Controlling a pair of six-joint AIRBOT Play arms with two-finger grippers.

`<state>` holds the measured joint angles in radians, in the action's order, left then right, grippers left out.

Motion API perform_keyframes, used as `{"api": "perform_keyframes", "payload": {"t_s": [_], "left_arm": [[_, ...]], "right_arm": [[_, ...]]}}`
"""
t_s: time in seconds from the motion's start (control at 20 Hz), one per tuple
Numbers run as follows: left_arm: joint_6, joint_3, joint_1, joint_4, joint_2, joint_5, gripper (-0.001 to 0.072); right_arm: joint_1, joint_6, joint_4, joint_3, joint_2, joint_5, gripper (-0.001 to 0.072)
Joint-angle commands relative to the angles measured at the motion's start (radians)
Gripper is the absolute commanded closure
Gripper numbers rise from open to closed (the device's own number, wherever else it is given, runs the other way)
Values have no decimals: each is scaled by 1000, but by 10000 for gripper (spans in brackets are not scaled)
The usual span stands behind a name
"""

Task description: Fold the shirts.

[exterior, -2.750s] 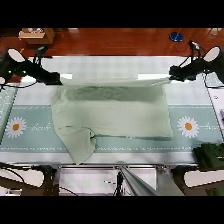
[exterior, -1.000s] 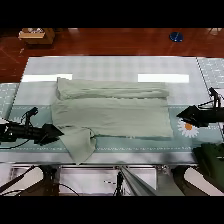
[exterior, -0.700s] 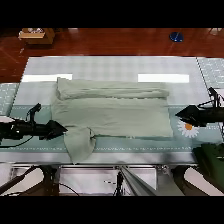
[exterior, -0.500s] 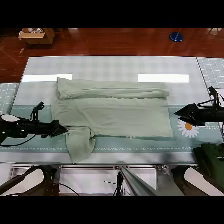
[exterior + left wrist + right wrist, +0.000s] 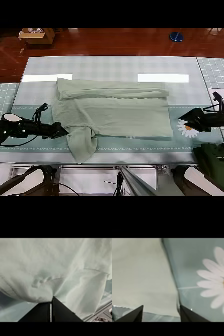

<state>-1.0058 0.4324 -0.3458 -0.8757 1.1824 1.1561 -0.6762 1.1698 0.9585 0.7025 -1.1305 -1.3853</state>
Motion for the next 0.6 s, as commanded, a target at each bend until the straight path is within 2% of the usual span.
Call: {"api": "perform_keyframes", "payload": {"t_s": [0.0,0.3,0.55], "left_arm": [[-1,-1,1,-7,-1,7,690],[-1,-1,1,-7,-1,7,689],[-1,0,1,-6,-1,7,689]], "right_arm": [[-95,2,71,-22,0,-41,173],[-95,-5,56,-199,0,59,175],[-95,-28,-55,-278,0,134,176]]}}
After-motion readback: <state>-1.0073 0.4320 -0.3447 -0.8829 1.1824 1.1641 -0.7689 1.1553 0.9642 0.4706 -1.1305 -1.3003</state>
